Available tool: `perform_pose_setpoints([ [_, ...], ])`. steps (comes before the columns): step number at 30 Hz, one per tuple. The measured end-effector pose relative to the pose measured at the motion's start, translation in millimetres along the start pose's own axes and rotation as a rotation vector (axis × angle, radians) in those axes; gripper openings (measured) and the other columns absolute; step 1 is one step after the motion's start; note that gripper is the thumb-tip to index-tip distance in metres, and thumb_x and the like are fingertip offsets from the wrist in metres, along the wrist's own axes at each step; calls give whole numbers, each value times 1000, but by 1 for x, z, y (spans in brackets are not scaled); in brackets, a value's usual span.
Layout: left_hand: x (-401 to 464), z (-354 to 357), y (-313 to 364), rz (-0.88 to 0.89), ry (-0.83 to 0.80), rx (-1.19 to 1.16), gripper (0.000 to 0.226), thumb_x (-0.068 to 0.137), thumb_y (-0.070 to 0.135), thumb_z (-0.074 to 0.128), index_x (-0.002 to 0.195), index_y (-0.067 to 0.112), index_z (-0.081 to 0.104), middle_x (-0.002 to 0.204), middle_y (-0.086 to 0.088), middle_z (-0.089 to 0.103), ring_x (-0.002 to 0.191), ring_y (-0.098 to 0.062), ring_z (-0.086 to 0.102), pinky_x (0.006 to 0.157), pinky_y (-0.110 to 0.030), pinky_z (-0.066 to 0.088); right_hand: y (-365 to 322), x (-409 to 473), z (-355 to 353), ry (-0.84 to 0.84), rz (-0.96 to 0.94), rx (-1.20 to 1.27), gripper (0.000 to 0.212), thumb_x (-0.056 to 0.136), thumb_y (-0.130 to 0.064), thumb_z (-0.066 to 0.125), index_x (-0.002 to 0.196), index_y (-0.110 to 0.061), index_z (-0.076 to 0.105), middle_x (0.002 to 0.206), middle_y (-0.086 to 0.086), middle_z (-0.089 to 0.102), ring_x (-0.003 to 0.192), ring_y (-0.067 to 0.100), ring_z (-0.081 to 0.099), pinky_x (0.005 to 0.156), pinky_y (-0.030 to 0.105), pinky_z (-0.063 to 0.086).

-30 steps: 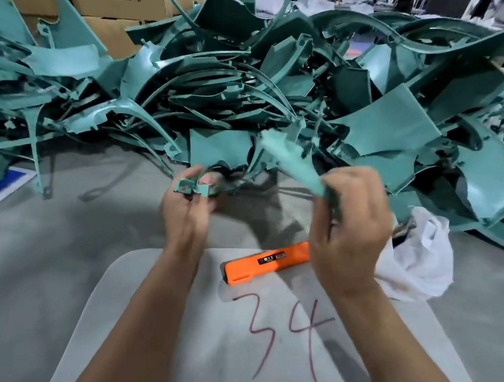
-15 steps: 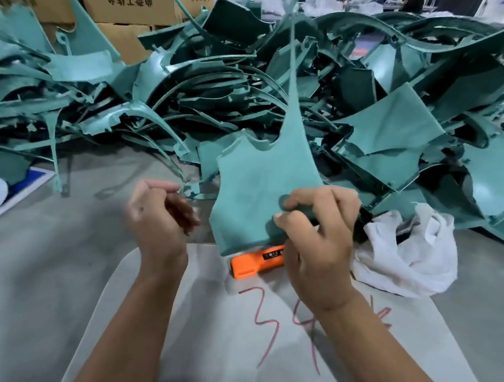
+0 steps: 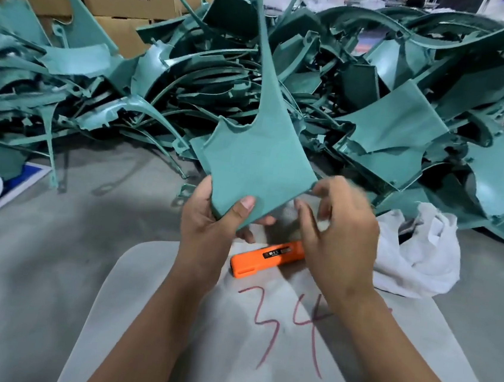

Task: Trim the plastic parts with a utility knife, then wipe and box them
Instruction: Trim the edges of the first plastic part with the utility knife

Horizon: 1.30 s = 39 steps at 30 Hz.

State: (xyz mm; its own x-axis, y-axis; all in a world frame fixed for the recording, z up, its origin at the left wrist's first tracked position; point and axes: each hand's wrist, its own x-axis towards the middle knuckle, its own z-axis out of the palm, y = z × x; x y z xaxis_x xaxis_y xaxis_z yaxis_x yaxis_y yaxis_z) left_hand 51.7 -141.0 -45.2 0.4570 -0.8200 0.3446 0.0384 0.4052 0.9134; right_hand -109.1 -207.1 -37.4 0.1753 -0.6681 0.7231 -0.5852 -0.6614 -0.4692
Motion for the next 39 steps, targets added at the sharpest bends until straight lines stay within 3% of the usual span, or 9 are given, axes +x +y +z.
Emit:
perform_pose_setpoints([
  [5,8,-8,2,136,273,-20,21,100,7,62,119,6,54,109,-22,72,79,-35,77,47,-25,46,2,-5,2,-686,76,-337,64,93,-78,24,78,-22,51,66,-3,48,75,34,60,60,37,34],
  [9,22,-37,9,219,751,40,22,98,3,62,107,21,53,99,4,73,68,-16,76,42,-24,48,-4,-11,4,-692,74,-403,60,92,-82,23,81,-27,44,68,-2,39,78,37,57,58,39,31],
  [13,26,-61,11,305,1039,207,35,96,3,59,130,9,50,127,-11,58,85,-6,73,62,-30,63,-11,-14,5,-657,67,-380,62,82,-93,31,84,-32,39,67,-6,38,73,30,53,56,37,32],
  [17,21,-53,20,562,910,275,38,99,8,54,130,25,39,130,-7,54,87,-41,70,59,-44,60,-11,-13,6,-603,118,-175,41,89,-70,63,100,-35,44,73,-9,51,70,24,51,59,36,35],
  [21,13,-33,20,479,593,181,32,98,12,62,124,20,46,104,5,67,51,-19,60,43,-26,47,0,-8,8,-504,137,108,41,100,-19,62,124,-46,45,83,-7,61,63,9,54,52,22,37],
  [25,8,-12,7,166,499,52,24,91,17,75,110,25,62,82,8,72,56,-8,61,45,-23,48,8,-5,10,-395,271,340,68,101,-9,59,153,-39,28,72,-6,62,63,8,59,52,20,42],
  [30,15,-14,0,-54,580,-81,8,96,15,71,99,23,73,78,12,71,59,-3,59,48,-20,46,13,-5,11,-365,263,340,3,104,-30,62,105,-32,61,78,-18,65,75,-4,60,61,9,41],
  [34,17,-17,3,-91,624,-160,11,105,19,58,105,23,68,93,8,75,70,-7,69,50,-24,53,11,-5,9,-386,161,344,25,106,-43,54,83,-37,45,73,-25,57,65,3,52,58,14,37],
  [39,20,-23,9,-161,579,-334,15,106,17,55,109,15,69,106,-6,72,66,-13,67,43,-21,47,6,-6,5,-404,-14,494,26,109,-42,47,90,-25,45,64,-6,51,54,13,45,51,23,33],
])
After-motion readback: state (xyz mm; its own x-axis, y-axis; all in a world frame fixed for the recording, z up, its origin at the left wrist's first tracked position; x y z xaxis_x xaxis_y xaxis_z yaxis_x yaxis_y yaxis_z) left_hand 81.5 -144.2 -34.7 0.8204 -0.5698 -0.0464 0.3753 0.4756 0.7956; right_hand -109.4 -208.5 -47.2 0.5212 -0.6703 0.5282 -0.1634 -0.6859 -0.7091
